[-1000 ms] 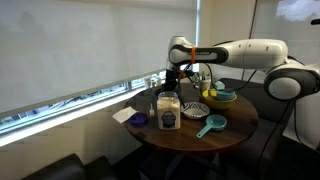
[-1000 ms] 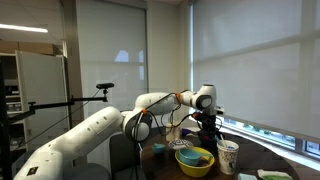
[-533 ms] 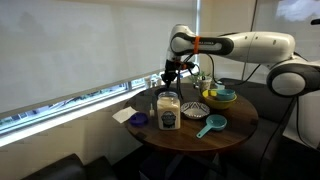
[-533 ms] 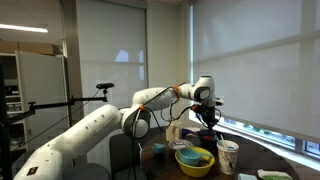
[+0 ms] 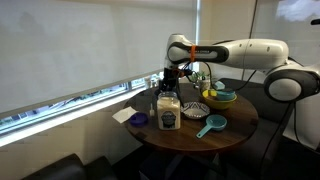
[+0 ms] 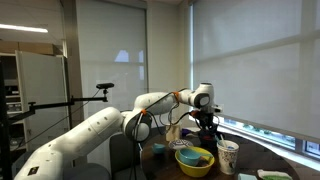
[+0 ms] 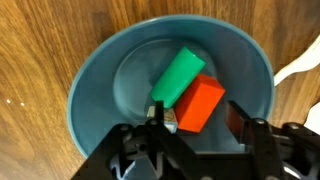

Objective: Remove the block from the grey bowl and put it on the front right side of the table

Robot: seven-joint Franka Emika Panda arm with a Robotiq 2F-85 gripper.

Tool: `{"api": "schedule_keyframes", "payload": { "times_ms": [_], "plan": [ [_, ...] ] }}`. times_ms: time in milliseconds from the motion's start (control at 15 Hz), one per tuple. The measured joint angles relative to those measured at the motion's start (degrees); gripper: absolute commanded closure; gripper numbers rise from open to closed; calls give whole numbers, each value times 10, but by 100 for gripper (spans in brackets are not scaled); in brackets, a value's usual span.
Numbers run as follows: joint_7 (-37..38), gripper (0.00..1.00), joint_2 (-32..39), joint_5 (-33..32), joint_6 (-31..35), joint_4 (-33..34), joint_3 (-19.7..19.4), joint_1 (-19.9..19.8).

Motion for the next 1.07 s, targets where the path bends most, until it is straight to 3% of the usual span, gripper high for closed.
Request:
{"api": "schedule_keyframes", "payload": {
  "times_ms": [67, 200, 267, 533, 800, 1067],
  "plan": [
    [0, 0, 0, 0, 0, 0, 0, 2],
    [0, 9, 0, 0, 0, 1, -1, 5],
    [0, 24, 0, 0, 0, 1, -1, 7],
    [2, 52, 2, 0, 0, 1, -1, 9],
    [4, 59, 8, -1, 0, 1, -2, 9],
    [10, 56, 13, -2, 3, 1, -3, 9]
  ]
}}
